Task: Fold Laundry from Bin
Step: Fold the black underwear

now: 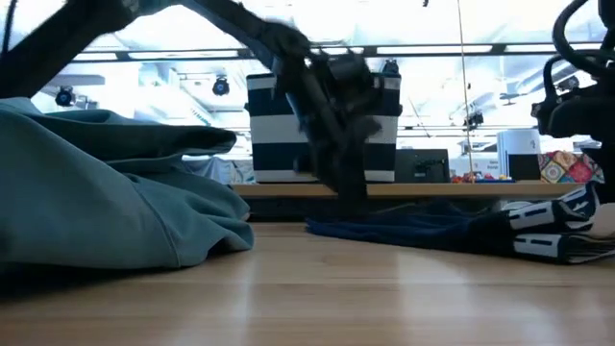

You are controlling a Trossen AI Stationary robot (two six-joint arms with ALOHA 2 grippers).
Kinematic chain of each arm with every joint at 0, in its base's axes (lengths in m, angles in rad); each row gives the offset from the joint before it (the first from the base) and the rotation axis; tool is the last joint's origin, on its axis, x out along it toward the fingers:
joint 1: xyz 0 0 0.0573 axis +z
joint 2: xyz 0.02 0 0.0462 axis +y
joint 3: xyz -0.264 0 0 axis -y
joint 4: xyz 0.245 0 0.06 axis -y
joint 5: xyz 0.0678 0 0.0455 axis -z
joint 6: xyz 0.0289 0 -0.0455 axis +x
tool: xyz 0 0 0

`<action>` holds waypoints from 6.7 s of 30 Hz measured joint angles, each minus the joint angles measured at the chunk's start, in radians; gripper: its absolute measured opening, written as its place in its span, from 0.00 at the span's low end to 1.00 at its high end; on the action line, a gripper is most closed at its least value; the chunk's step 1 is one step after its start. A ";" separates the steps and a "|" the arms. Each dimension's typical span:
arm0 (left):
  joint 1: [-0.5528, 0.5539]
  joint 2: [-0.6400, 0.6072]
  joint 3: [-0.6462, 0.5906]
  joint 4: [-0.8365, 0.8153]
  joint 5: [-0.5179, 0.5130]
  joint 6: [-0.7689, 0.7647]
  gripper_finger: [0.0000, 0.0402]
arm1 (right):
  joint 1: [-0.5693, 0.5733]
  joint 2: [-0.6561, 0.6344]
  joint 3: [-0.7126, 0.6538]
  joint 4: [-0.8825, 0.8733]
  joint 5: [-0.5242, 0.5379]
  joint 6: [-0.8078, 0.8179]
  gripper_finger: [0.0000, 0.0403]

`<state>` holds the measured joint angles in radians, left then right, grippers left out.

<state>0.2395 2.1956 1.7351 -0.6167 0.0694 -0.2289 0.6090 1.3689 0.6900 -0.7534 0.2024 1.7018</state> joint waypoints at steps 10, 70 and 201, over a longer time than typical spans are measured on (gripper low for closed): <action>-0.004 0.017 0.004 -0.047 0.019 -0.097 0.46 | 0.000 -0.083 0.066 -0.072 -0.001 -0.073 0.39; -0.001 -0.108 0.003 -0.322 -0.052 -0.308 0.02 | -0.141 -0.175 0.084 -0.160 0.168 -0.362 0.51; 0.032 0.096 -0.005 -0.119 0.031 0.023 0.10 | -0.222 0.048 0.035 0.029 -0.157 -0.979 0.51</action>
<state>0.2711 2.2919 1.7302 -0.7361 0.1004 -0.2061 0.3869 1.4168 0.7254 -0.7247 0.0454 0.7223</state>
